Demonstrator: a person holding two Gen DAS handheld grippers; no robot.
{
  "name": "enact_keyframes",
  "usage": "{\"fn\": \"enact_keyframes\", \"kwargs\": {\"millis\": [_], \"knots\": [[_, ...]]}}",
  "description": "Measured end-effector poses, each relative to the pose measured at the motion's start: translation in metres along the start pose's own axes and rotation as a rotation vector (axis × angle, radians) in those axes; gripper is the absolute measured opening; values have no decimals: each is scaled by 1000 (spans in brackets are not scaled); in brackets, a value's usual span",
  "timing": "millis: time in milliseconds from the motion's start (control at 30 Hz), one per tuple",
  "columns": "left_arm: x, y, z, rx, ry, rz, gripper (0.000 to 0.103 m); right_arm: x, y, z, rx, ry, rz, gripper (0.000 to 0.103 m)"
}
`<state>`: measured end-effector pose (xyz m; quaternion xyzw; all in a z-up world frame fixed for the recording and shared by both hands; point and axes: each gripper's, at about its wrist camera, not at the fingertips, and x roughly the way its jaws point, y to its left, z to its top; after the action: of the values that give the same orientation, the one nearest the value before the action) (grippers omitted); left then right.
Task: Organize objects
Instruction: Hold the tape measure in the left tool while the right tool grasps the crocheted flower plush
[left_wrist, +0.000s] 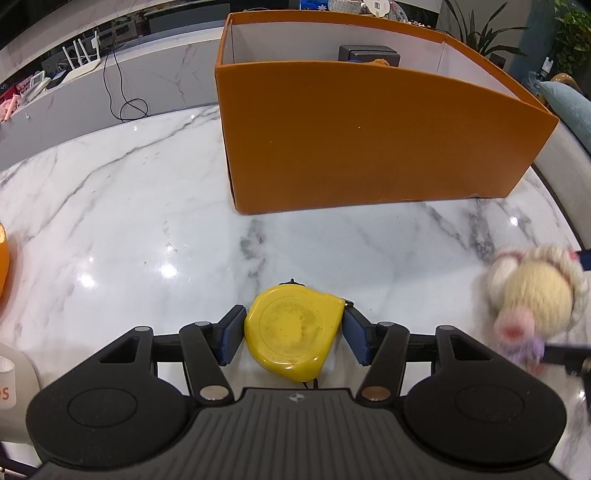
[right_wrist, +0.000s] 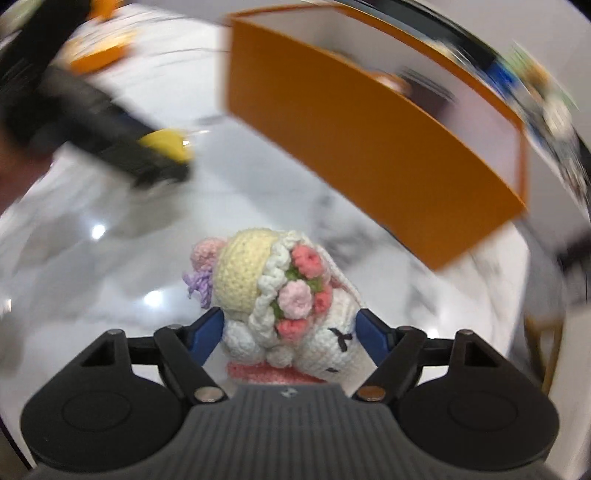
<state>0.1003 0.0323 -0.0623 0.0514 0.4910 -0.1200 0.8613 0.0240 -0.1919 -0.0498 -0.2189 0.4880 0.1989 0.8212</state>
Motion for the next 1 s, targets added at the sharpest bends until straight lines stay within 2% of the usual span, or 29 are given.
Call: {"fn": "enact_keyframes", "kwargs": {"millis": [100,200,367,433,600,833,1000], "knots": [[0,-2,-1,16,1,12,67,-6,-3,-2,36,3,42,84],[1,-3,-1,21,1,17,67,-16,-10,-4,-7,-42,104,87],[0,-5,-2,34,3,14,67,-30,-2,-14,-228,-174,44,89],[-1,-5,-3,36,1,12,67,-22,4,-17,-309,-175,19,88],[-1,-5,-5,41,-9,9,68,9,18,-11,-389,-163,54,87],[-4,-5,-9,45,10,1,67,36,14,4,-292,-119,47,83],[-4,-2,-11,44,-1,2,60,36,4,13,-193,-111,79,77]]}}
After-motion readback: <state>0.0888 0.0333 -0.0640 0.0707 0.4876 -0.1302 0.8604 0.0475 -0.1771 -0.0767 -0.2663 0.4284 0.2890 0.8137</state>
